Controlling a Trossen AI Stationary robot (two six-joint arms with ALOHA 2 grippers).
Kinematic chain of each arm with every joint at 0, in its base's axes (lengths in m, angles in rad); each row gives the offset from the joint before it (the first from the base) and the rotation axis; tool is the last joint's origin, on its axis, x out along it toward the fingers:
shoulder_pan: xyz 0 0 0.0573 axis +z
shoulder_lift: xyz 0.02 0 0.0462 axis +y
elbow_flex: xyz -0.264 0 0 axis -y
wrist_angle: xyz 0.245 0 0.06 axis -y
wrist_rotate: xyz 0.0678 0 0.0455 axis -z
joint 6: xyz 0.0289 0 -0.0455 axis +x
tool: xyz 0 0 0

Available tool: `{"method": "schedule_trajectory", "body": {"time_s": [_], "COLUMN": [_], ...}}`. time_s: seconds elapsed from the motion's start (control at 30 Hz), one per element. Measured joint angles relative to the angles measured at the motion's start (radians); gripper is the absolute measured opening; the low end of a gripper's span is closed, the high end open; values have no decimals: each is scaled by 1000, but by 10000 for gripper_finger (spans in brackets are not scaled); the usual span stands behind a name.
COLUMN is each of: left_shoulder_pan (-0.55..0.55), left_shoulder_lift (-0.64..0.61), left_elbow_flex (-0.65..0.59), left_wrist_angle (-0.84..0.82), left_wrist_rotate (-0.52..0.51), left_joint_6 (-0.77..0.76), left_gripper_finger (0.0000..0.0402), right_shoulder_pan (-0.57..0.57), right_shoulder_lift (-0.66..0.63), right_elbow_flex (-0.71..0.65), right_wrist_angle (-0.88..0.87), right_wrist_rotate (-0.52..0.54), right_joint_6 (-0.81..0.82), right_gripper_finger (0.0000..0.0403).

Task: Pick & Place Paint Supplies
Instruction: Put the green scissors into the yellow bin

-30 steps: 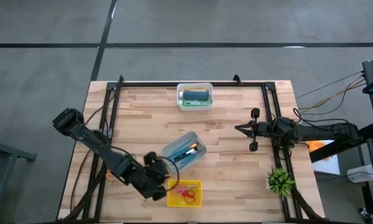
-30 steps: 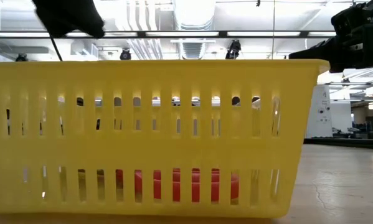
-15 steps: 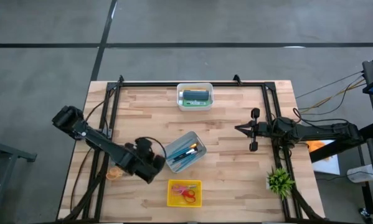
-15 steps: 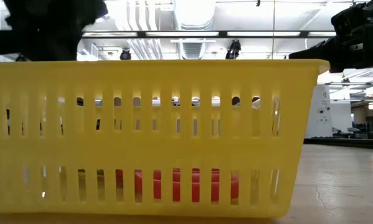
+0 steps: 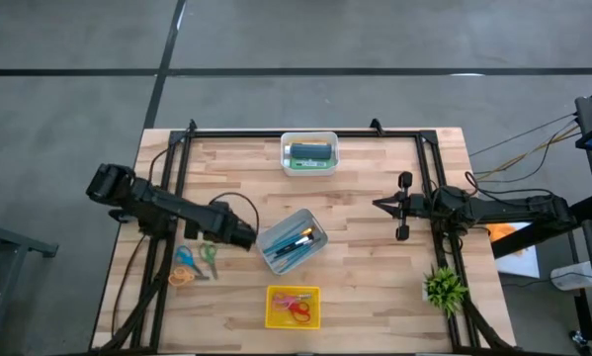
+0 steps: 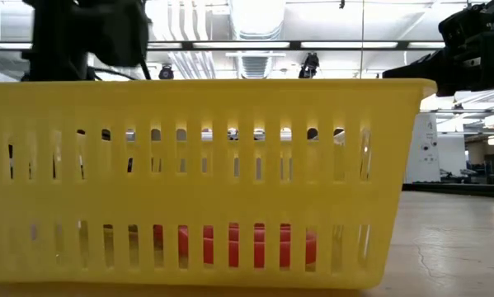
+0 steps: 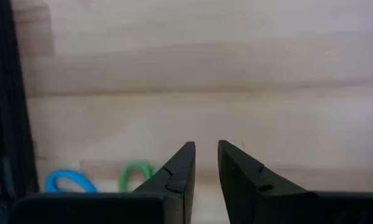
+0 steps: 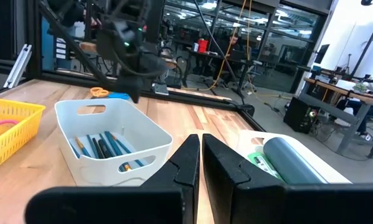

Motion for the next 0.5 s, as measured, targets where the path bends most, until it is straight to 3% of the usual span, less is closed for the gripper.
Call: {"method": "schedule_trajectory", "body": {"time_s": [0.13, 0.3, 0.5], "left_shoulder_pan": [46, 41, 34], "left_shoulder_lift": [0, -1, -1], "left_elbow_flex": [-47, -104, -130], "left_wrist_angle": [33, 100, 158], "left_wrist_rotate": [34, 110, 129], "left_joint_6": [31, 20, 16], "left_gripper_finger": [73, 73, 73], "right_shoulder_pan": [0, 0, 0], "right_shoulder_lift": [0, 0, 0], "right_elbow_flex": [0, 0, 0], "right_wrist_angle": [0, 0, 0], "right_wrist_rotate": [0, 0, 0], "right_joint_6": [0, 0, 0], "right_gripper_finger": [15, 15, 15]}}
